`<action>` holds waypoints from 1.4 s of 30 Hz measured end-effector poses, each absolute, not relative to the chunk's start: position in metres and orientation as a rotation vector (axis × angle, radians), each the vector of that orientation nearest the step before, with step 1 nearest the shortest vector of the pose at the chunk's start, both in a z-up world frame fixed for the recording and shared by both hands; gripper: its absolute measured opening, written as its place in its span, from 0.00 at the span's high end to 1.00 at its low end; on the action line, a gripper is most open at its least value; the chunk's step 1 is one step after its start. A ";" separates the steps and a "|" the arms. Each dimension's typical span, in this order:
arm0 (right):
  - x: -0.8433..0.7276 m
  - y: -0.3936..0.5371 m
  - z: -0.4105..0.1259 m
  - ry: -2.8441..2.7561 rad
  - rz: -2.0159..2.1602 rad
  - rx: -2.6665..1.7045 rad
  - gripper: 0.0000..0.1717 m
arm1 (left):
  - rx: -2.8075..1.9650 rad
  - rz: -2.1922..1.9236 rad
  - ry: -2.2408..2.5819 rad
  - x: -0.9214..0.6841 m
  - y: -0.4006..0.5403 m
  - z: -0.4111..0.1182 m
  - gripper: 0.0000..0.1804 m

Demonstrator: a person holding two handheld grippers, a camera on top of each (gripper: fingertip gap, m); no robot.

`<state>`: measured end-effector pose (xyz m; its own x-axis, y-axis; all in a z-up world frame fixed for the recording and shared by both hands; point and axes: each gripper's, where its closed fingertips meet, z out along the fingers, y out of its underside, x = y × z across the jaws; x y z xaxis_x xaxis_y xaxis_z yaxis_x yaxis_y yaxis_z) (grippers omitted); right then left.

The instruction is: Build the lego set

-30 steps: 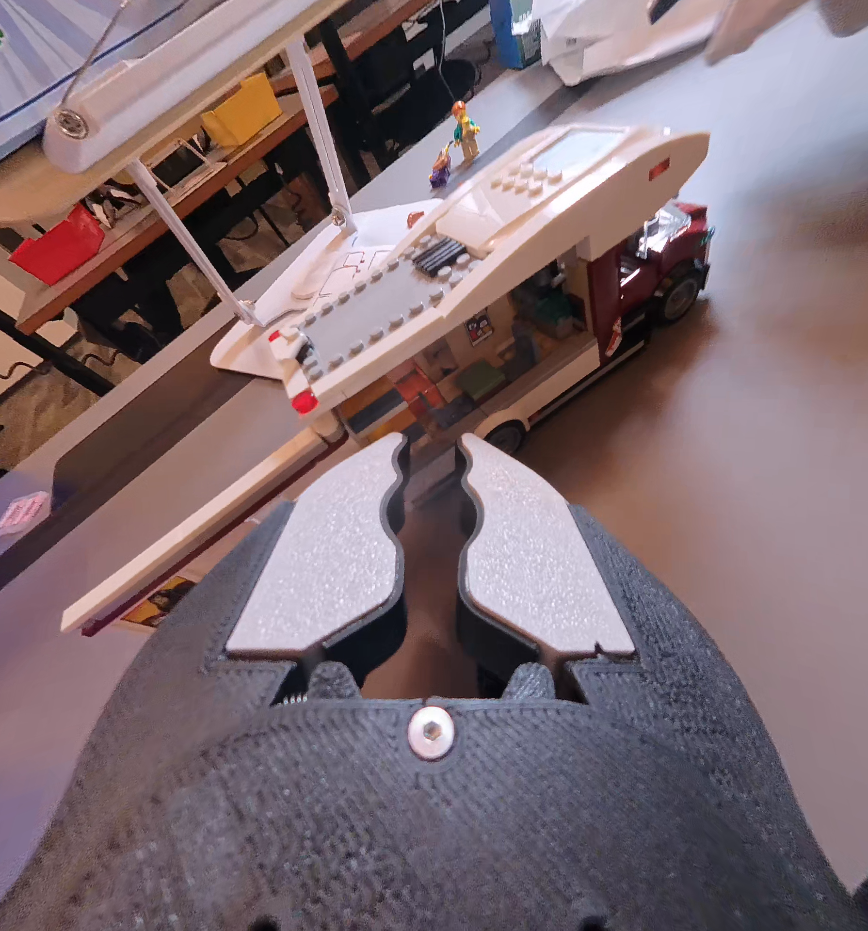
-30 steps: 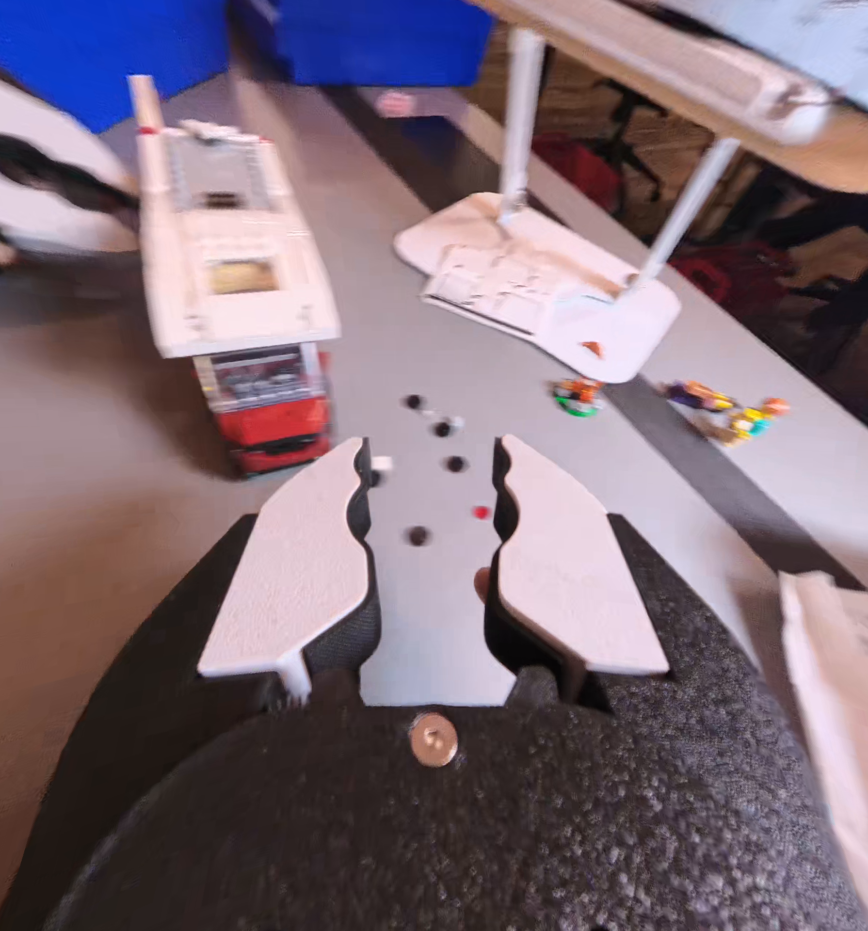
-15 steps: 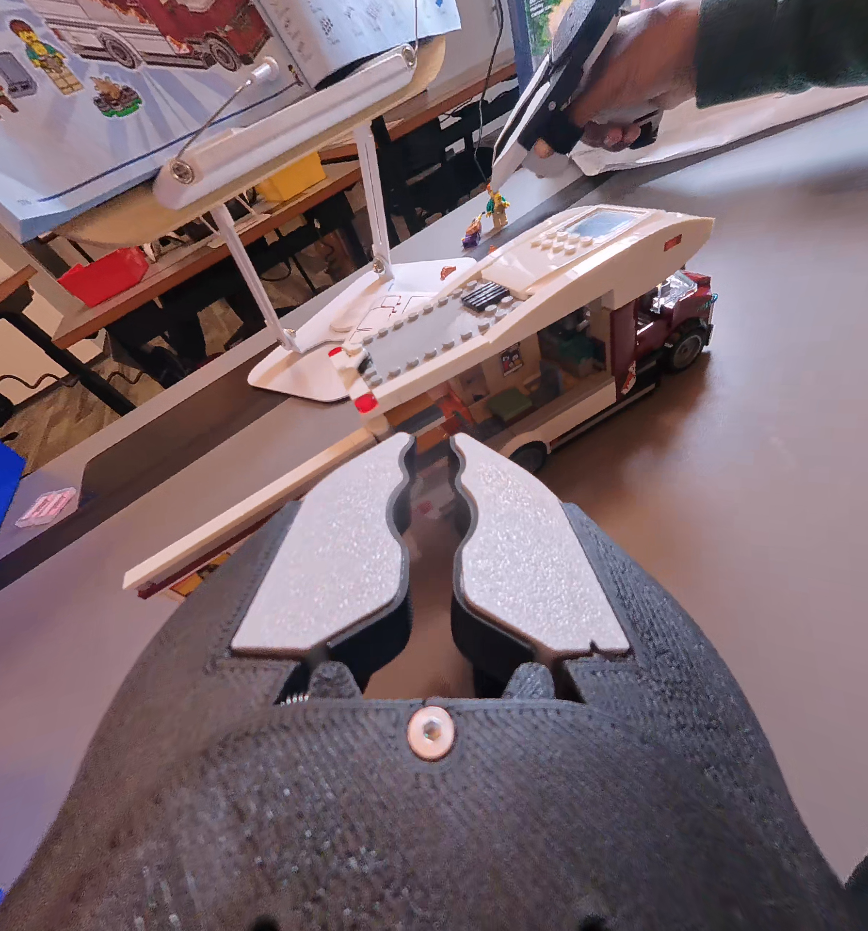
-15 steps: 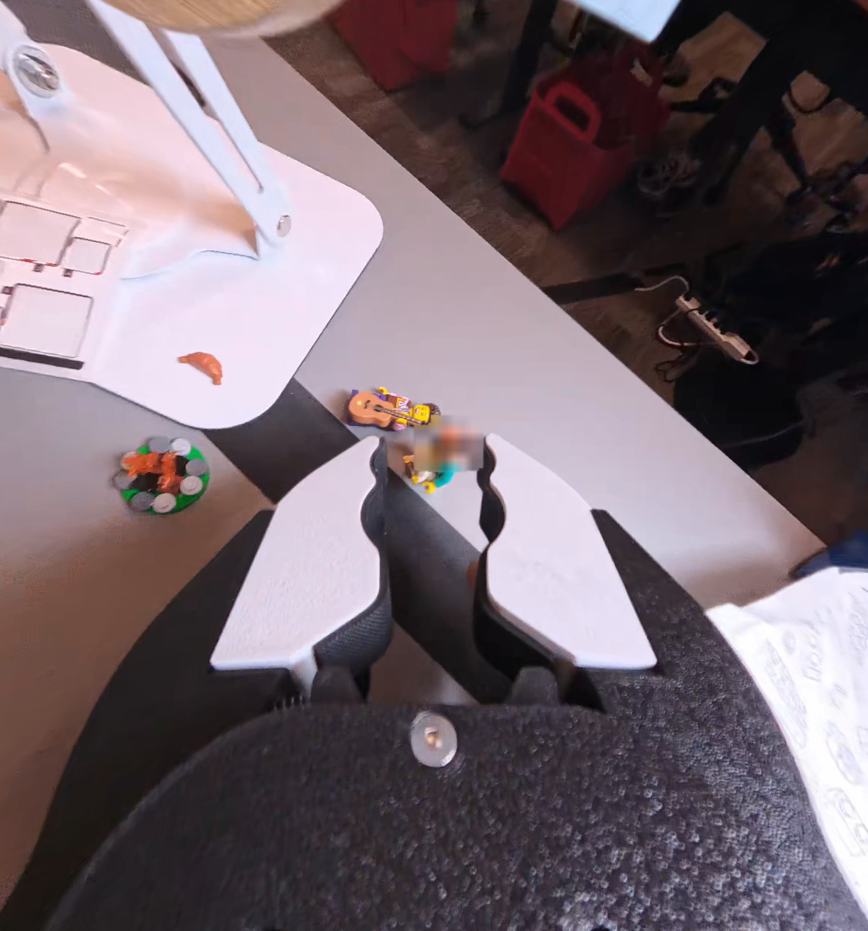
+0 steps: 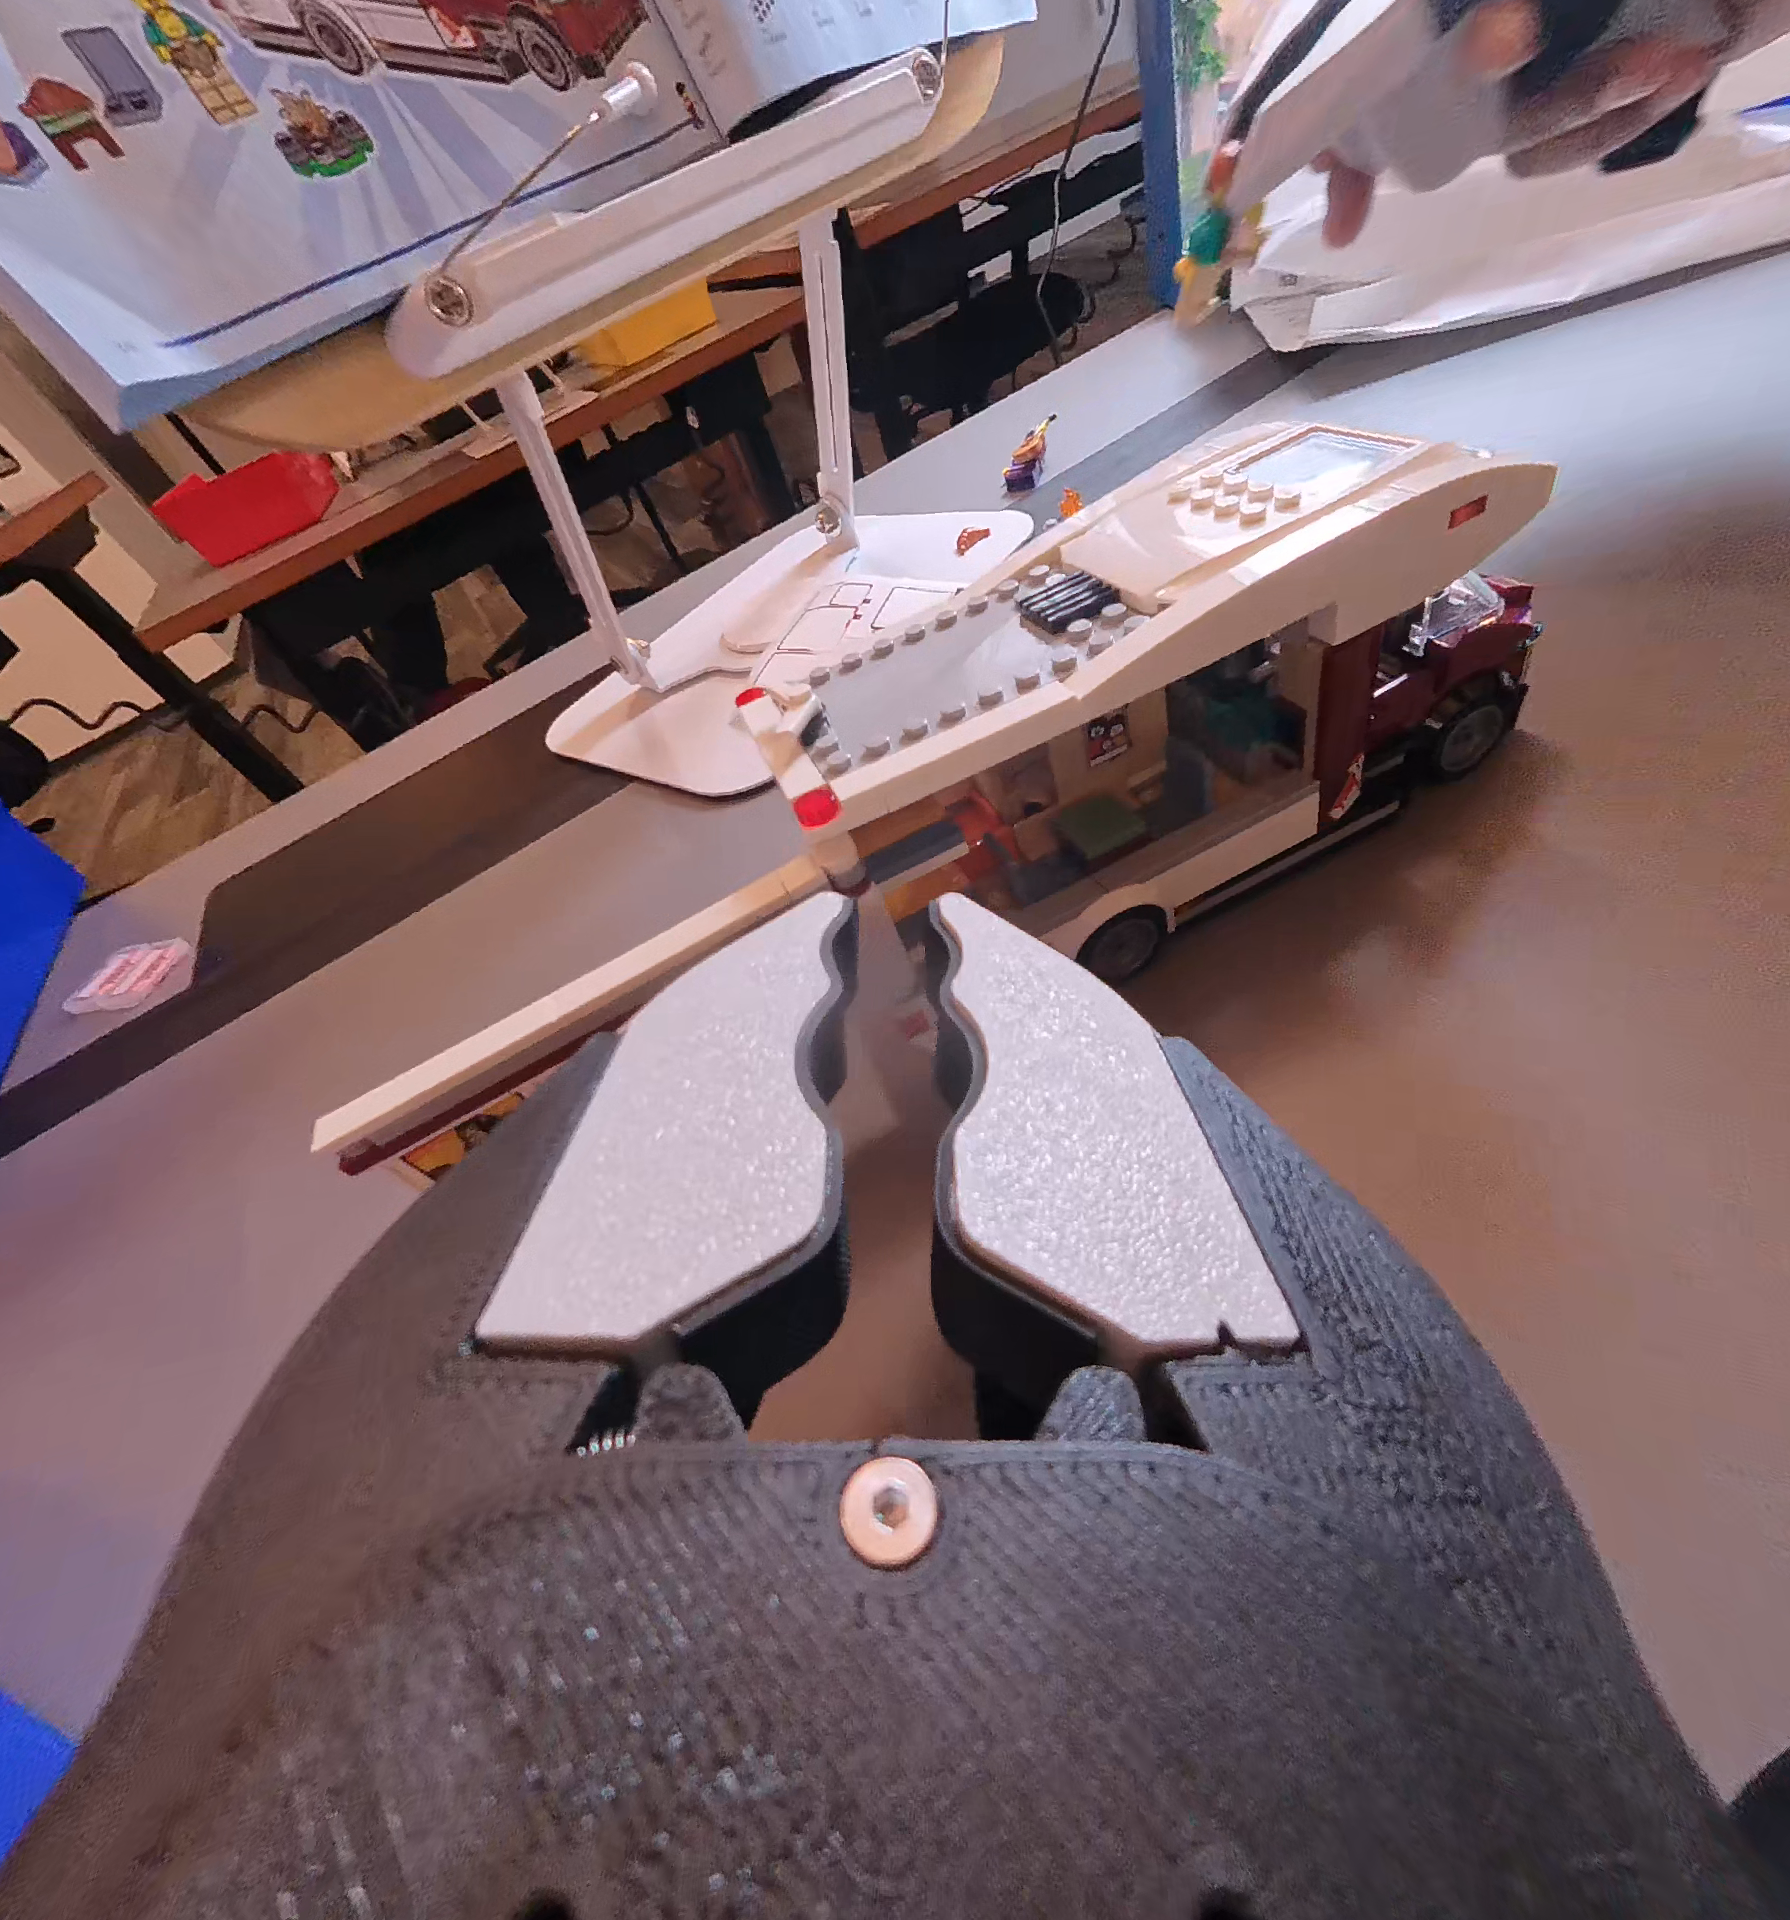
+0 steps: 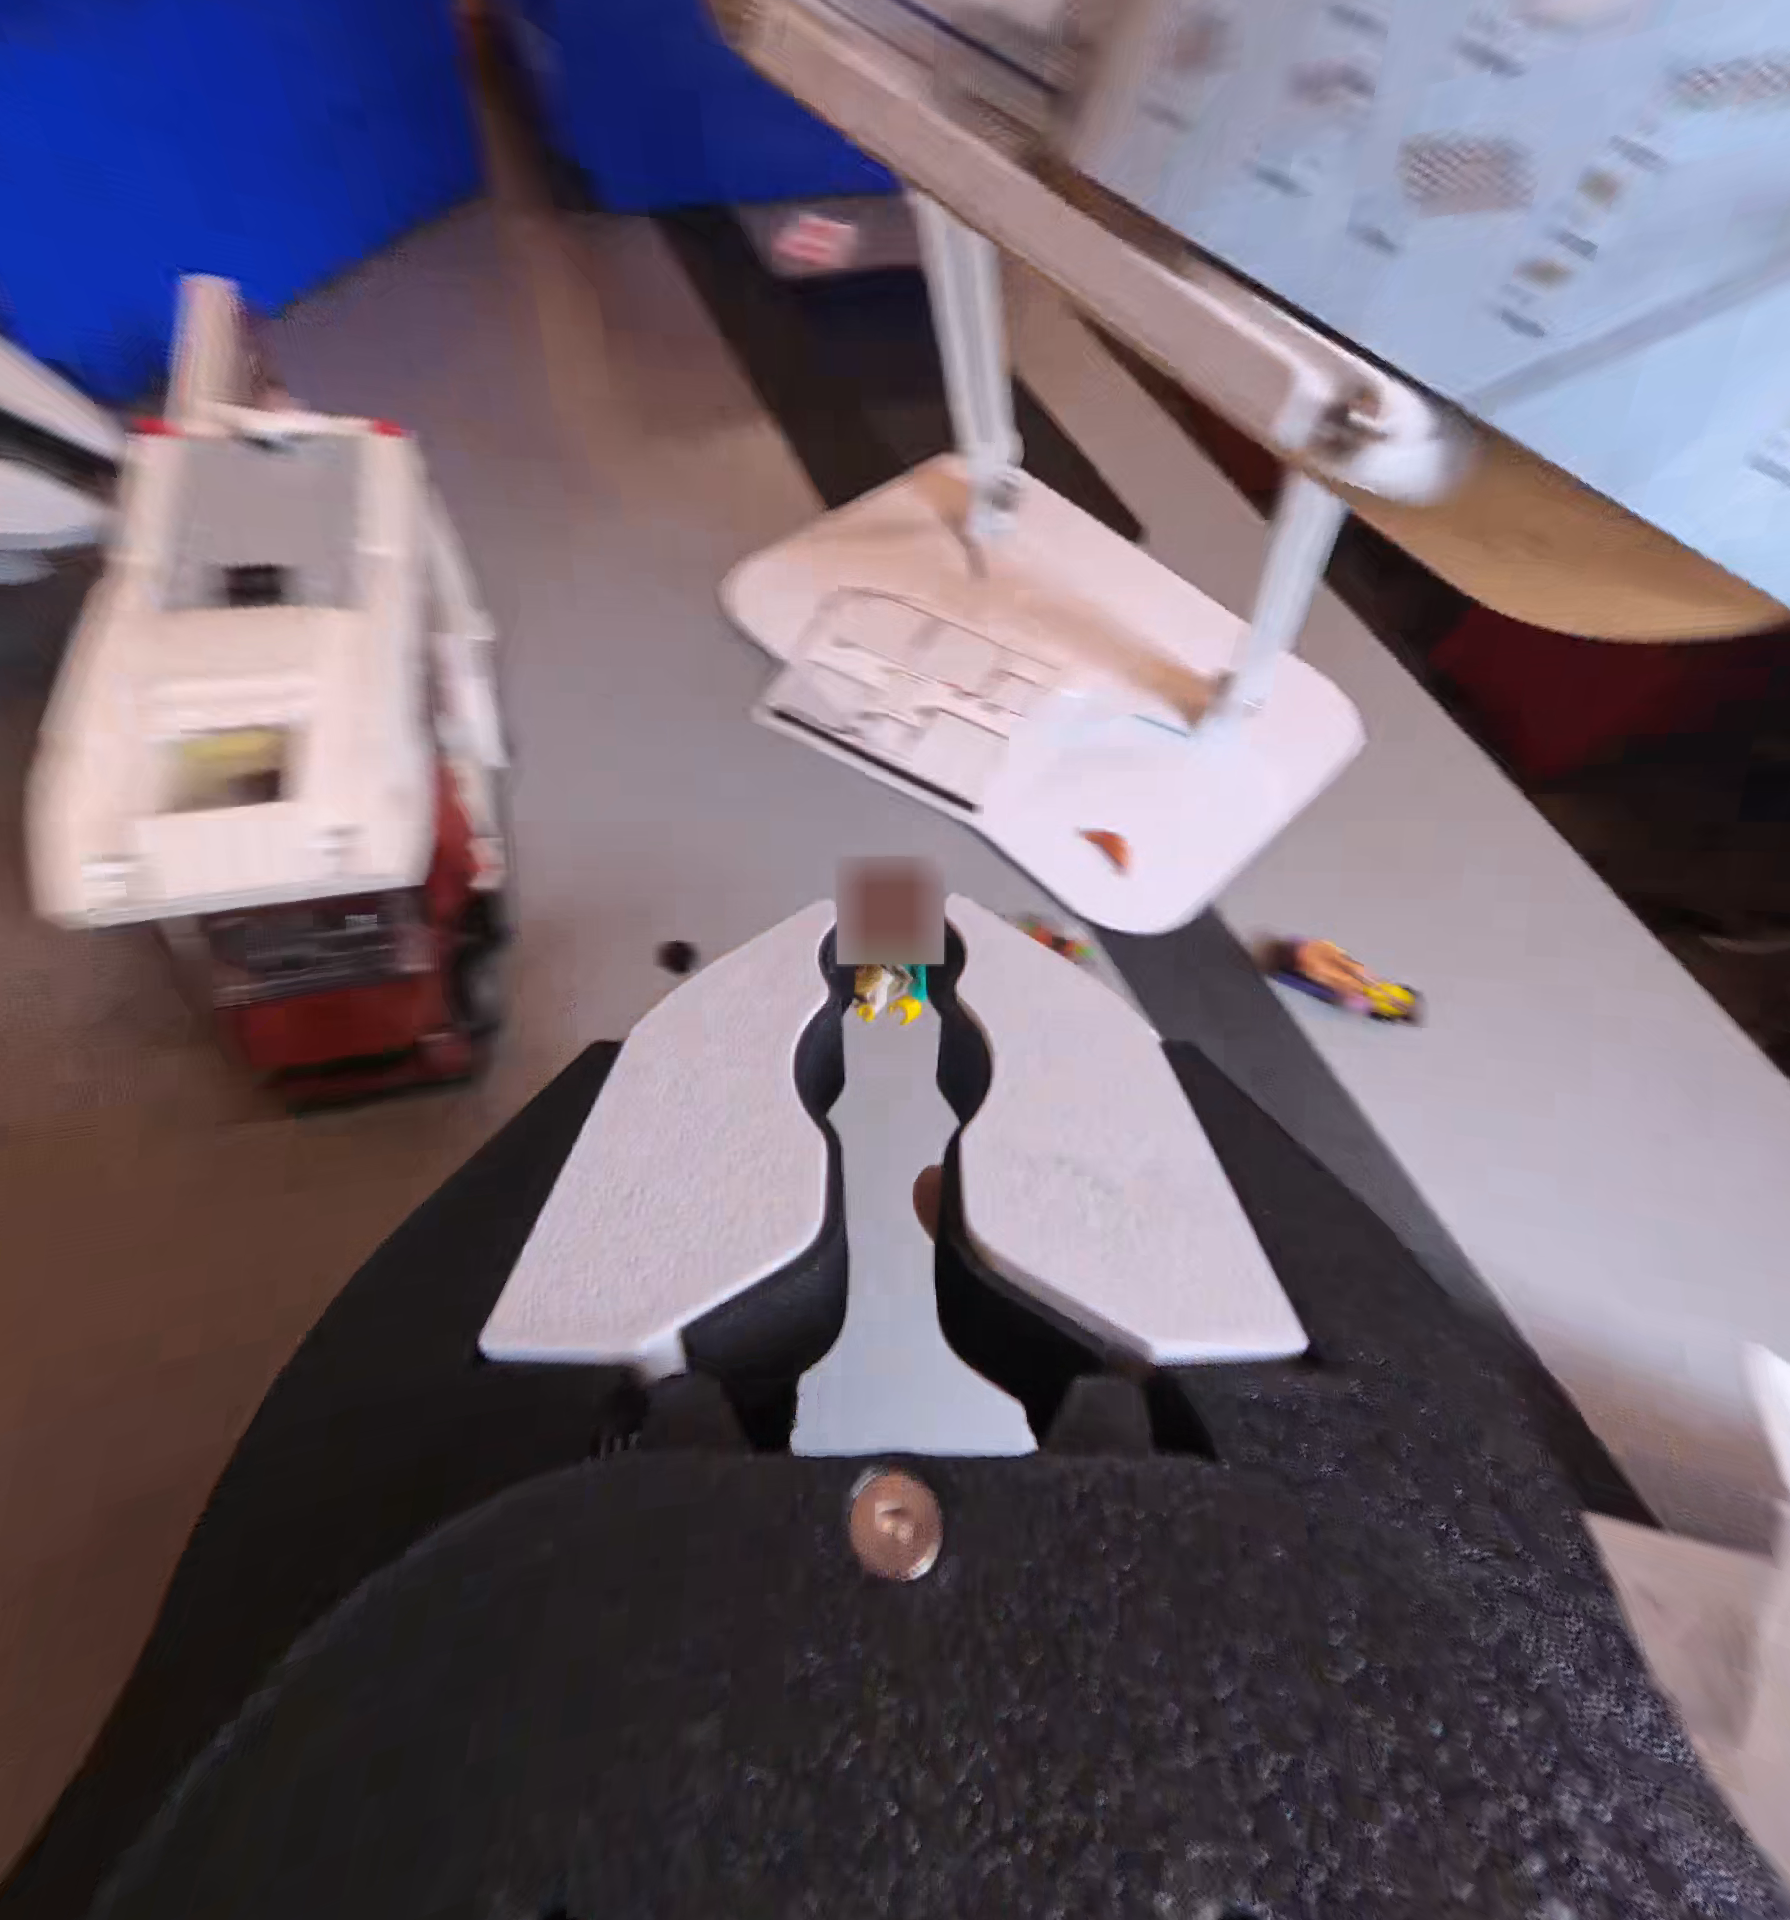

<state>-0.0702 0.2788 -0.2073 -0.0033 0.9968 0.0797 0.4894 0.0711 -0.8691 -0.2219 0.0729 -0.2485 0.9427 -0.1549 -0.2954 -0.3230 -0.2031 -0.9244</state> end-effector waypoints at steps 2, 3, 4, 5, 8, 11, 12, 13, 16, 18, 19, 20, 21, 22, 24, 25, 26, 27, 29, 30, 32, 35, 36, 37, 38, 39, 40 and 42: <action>-0.070 0.211 -0.193 -1.747 1.005 -1.386 0.93 | -1.793 0.121 0.356 -0.219 0.074 -0.250 0.91; -0.072 0.180 -0.191 -1.815 1.053 -1.330 0.93 | -1.792 0.094 0.376 -0.215 0.073 -0.250 0.91; -0.074 0.151 -0.193 -1.884 1.086 -1.293 0.93 | -1.793 0.061 0.412 -0.208 0.072 -0.251 0.90; -0.077 0.124 -0.198 -1.958 1.116 -1.259 0.93 | -1.789 0.017 0.456 -0.199 0.070 -0.250 0.89; -0.091 0.063 -0.217 -2.101 1.152 -1.163 0.93 | -1.750 -0.220 0.604 -0.163 0.054 -0.247 0.91; -0.109 0.031 -0.244 -2.188 1.080 -1.123 0.93 | -1.737 -0.388 0.740 -0.135 0.032 -0.251 0.90; -0.115 0.024 -0.250 -2.198 1.080 -1.124 0.93 | -1.757 -0.387 0.770 -0.132 0.029 -0.256 0.89; -0.120 0.019 -0.256 -2.207 1.087 -1.136 0.93 | -1.785 -0.369 0.802 -0.131 0.028 -0.263 0.89; -0.130 0.016 -0.273 -2.235 1.057 -1.202 0.93 | -1.855 -0.389 0.860 -0.127 0.023 -0.277 0.89; -0.136 0.017 -0.279 -2.233 1.063 -1.264 0.93 | -1.910 -0.363 0.887 -0.129 0.023 -0.287 0.91; -0.138 0.018 -0.281 -2.231 1.072 -1.296 0.93 | -1.922 -0.353 0.900 -0.129 0.023 -0.290 0.90; -0.140 0.020 -0.283 -2.225 1.067 -1.321 0.93 | -1.931 -0.352 0.901 -0.129 0.023 -0.291 0.90; -0.141 0.022 -0.285 -2.215 1.060 -1.336 0.93 | -1.947 -0.353 0.898 -0.130 0.022 -0.293 0.89; -0.142 0.023 -0.286 -2.206 1.069 -1.351 0.93 | -1.962 -0.340 0.893 -0.132 0.023 -0.295 0.89; -0.145 0.024 -0.286 -2.171 1.105 -1.401 0.93 | -1.981 -0.312 0.881 -0.135 0.026 -0.297 0.89; -0.146 0.025 -0.286 -2.150 1.113 -1.419 0.93 | -1.995 -0.310 0.875 -0.136 0.027 -0.298 0.89; -0.147 0.026 -0.285 -2.135 1.127 -1.426 0.93 | -2.006 -0.303 0.868 -0.136 0.029 -0.300 0.90; -0.148 0.025 -0.283 -2.115 1.148 -1.430 0.93 | -2.012 -0.298 0.867 -0.136 0.030 -0.301 0.90; -0.146 0.025 -0.279 -2.078 1.188 -1.444 0.89 | -2.018 -0.283 0.854 -0.137 0.032 -0.301 0.94; -0.144 0.026 -0.277 -2.063 1.197 -1.446 0.87 | -2.022 -0.284 0.848 -0.137 0.033 -0.301 0.94; -0.137 0.030 -0.270 -2.032 1.199 -1.433 0.86 | -2.027 -0.287 0.843 -0.137 0.034 -0.301 0.94; -0.118 0.041 -0.252 -1.993 1.191 -1.376 0.86 | -2.035 -0.295 0.833 -0.140 0.033 -0.302 0.94; -0.110 0.047 -0.244 -1.979 1.159 -1.334 0.86 | -2.041 -0.294 0.825 -0.142 0.034 -0.301 0.94; -0.100 0.052 -0.236 -1.971 1.143 -1.291 0.86 | -2.047 -0.294 0.817 -0.146 0.034 -0.302 0.94; -0.092 0.058 -0.228 -1.947 1.130 -1.274 0.86 | -2.053 -0.298 0.808 -0.149 0.033 -0.302 0.94; -0.087 0.070 -0.221 -1.890 1.091 -1.281 0.82 | -2.059 -0.303 0.800 -0.152 0.033 -0.302 0.94; -0.085 0.087 -0.216 -1.824 1.013 -1.295 0.73 | -2.066 -0.303 0.792 -0.155 0.033 -0.301 0.95; -0.083 0.123 -0.219 -1.750 0.787 -1.307 0.57 | -2.073 -0.301 0.783 -0.160 0.034 -0.301 0.95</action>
